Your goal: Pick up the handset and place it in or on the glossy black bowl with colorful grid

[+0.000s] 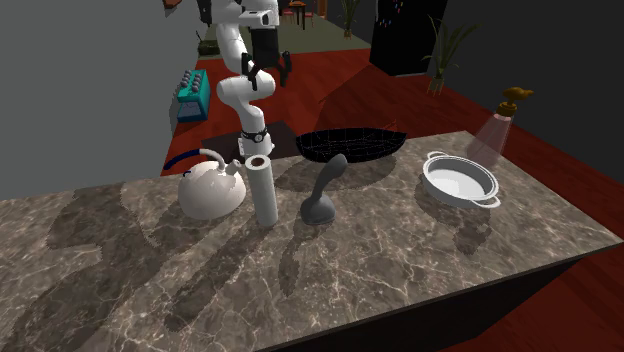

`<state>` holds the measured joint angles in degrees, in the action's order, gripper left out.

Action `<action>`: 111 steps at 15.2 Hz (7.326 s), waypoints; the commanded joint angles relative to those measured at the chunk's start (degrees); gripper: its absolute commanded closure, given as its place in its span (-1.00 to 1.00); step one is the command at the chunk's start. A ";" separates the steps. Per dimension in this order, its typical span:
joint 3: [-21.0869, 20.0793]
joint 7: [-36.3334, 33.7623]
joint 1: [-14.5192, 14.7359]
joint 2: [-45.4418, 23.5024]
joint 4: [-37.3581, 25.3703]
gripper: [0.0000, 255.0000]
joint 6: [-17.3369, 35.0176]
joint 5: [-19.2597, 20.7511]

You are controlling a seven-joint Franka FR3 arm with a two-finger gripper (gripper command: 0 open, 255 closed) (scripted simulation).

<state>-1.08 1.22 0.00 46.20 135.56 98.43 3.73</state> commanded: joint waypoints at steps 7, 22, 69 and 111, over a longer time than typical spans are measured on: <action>4.00 11.51 2.44 -11.40 -3.44 -1.00 9.65 2.66; 8.77 39.69 8.35 -42.28 -23.52 -1.00 24.33 0.86; 8.32 47.40 8.81 -51.63 -40.16 1.00 17.83 -1.14; -8.53 17.69 22.67 -34.31 -39.95 1.00 -2.72 4.76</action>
<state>-9.47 19.32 22.55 11.40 94.56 95.16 8.52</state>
